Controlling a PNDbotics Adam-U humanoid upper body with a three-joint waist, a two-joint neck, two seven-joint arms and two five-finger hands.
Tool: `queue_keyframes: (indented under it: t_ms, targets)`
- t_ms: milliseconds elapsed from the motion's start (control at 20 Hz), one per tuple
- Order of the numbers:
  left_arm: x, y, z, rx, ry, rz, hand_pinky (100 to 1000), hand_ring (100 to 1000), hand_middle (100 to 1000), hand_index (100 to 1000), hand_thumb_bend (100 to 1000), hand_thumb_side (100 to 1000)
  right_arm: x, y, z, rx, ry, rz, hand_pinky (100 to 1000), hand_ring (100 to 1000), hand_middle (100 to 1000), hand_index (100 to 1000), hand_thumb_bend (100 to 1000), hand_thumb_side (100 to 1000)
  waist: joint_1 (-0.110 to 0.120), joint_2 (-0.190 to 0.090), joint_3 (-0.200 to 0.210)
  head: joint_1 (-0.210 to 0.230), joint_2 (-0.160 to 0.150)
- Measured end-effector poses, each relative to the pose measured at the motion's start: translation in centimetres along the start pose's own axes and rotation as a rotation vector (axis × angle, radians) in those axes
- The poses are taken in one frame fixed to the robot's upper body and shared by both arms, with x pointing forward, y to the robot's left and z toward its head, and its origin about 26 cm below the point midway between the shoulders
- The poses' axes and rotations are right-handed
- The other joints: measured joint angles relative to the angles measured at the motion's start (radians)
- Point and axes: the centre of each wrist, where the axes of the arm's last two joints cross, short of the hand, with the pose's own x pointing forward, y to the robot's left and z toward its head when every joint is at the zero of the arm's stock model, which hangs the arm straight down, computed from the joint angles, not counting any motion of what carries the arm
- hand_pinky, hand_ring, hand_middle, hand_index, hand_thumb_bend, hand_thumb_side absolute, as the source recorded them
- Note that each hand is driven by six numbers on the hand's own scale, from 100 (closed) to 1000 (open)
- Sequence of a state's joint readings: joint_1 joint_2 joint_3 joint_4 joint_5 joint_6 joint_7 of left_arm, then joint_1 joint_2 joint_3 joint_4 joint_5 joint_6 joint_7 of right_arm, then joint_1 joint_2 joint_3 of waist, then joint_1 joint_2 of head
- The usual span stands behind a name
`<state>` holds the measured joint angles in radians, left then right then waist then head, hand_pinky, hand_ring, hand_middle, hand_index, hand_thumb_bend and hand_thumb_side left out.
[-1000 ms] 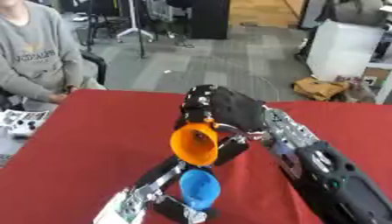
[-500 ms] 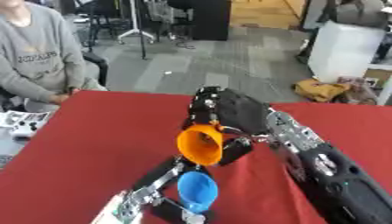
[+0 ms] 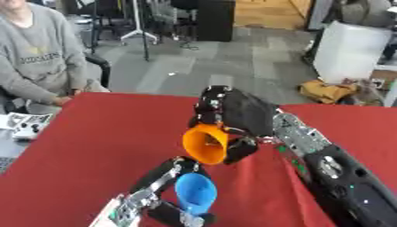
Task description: Pour the contents of one cup into another cup.
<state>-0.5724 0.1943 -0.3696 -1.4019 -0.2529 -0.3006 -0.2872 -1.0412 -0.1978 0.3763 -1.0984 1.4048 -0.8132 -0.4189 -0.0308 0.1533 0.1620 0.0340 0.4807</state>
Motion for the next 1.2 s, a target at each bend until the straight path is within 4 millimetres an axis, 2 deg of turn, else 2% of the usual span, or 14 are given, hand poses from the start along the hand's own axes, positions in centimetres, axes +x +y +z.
queue_keyframes:
  t_ms: [1200]
  targets:
    - [-0.2,0.12,0.33,0.018,0.012,0.02,266,334,317,578,500,100,-0.02,-0.15,-0.04,0.003,0.039,0.158,628,459,262,431,100,574,0.004,-0.002,-0.003,0.003,0.0]
